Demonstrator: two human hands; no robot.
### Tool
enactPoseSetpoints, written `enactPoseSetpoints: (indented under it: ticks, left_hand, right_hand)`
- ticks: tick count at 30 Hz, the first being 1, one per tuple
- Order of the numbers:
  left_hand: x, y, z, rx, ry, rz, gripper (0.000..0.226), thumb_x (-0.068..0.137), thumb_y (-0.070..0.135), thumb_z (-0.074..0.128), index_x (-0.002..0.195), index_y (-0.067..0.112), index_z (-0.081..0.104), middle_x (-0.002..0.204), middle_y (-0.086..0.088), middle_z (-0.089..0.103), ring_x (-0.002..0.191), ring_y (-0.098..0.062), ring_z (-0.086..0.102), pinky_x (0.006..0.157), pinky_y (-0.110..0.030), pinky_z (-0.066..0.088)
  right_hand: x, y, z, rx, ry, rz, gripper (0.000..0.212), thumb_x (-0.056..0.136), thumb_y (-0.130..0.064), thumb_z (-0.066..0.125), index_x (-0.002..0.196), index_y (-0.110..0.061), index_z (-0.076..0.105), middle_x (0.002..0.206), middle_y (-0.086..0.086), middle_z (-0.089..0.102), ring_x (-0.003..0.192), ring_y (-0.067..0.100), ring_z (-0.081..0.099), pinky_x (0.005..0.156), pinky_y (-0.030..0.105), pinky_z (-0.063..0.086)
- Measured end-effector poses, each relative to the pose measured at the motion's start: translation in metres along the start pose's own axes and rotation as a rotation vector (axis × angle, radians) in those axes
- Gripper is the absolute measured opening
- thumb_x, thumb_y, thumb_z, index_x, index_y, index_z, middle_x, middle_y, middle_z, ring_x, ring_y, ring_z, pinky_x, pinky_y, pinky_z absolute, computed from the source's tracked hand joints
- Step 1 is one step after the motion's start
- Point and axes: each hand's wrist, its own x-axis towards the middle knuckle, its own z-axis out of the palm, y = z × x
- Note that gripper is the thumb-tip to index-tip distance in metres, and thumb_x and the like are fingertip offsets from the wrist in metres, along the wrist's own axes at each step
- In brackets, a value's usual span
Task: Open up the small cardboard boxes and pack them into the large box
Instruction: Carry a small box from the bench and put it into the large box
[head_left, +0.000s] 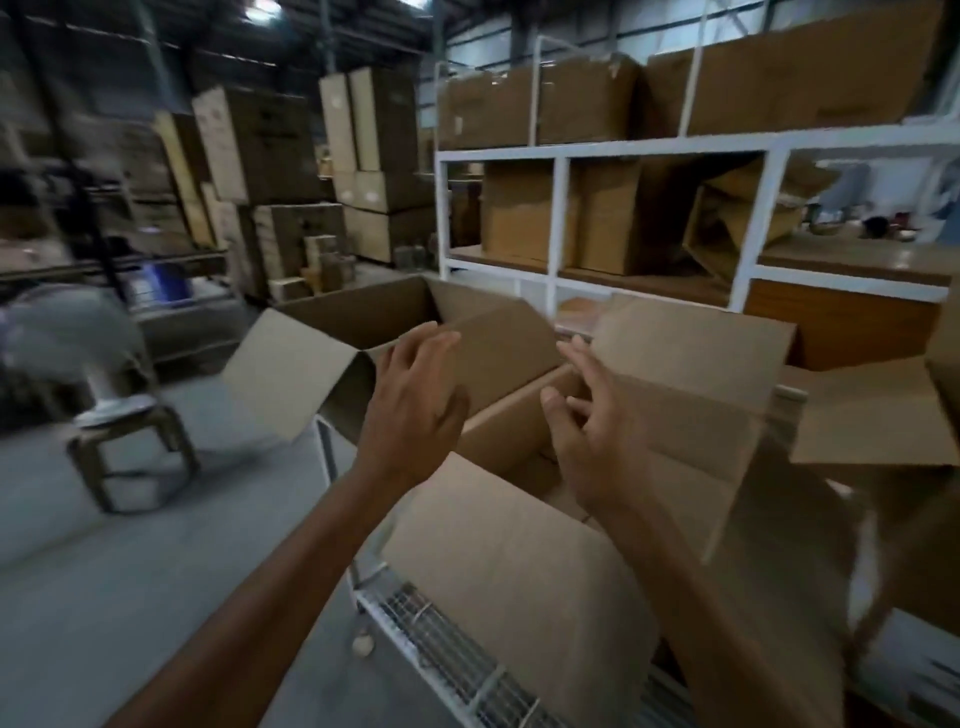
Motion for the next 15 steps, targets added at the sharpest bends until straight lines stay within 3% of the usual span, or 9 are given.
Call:
enactPoseSetpoints:
  ticks: [4, 9, 15]
  left_hand:
    - [0.024, -0.061, -0.004, 0.092, 0.038, -0.077, 0.05, 0.092, 0.028, 0.063, 0.138, 0.018, 0.048, 0.148, -0.005, 0.039, 0.135, -0.023, 0.032, 0.099, -0.031, 0.035]
    - [0.072, -0.121, -0.007, 0.162, 0.074, -0.103, 0.049, 0.092, 0.024, 0.063, 0.139, 0.016, 0.049, 0.148, -0.007, 0.041, 0.137, -0.023, 0.031, 0.101, -0.025, 0.029]
    - [0.137, -0.199, 0.0, 0.218, 0.1, -0.135, 0.052, 0.09, 0.028, 0.061, 0.139, 0.02, 0.046, 0.145, -0.005, 0.042, 0.134, -0.021, 0.032, 0.101, -0.033, 0.039]
  right_hand:
    - [0.038, 0.004, 0.062, -0.001, -0.048, -0.059, 0.049, 0.093, -0.037, 0.054, 0.141, -0.028, 0.049, 0.155, -0.007, 0.039, 0.134, 0.013, 0.046, 0.104, 0.046, 0.047]
    - [0.1, 0.013, 0.139, -0.022, -0.162, -0.139, 0.049, 0.095, -0.035, 0.056, 0.142, -0.028, 0.046, 0.157, -0.007, 0.036, 0.14, 0.013, 0.038, 0.108, 0.045, 0.044]
    - [0.183, 0.036, 0.21, 0.001, -0.245, -0.2, 0.052, 0.093, -0.038, 0.052, 0.143, -0.028, 0.045, 0.158, -0.005, 0.034, 0.141, 0.015, 0.036, 0.109, 0.047, 0.043]
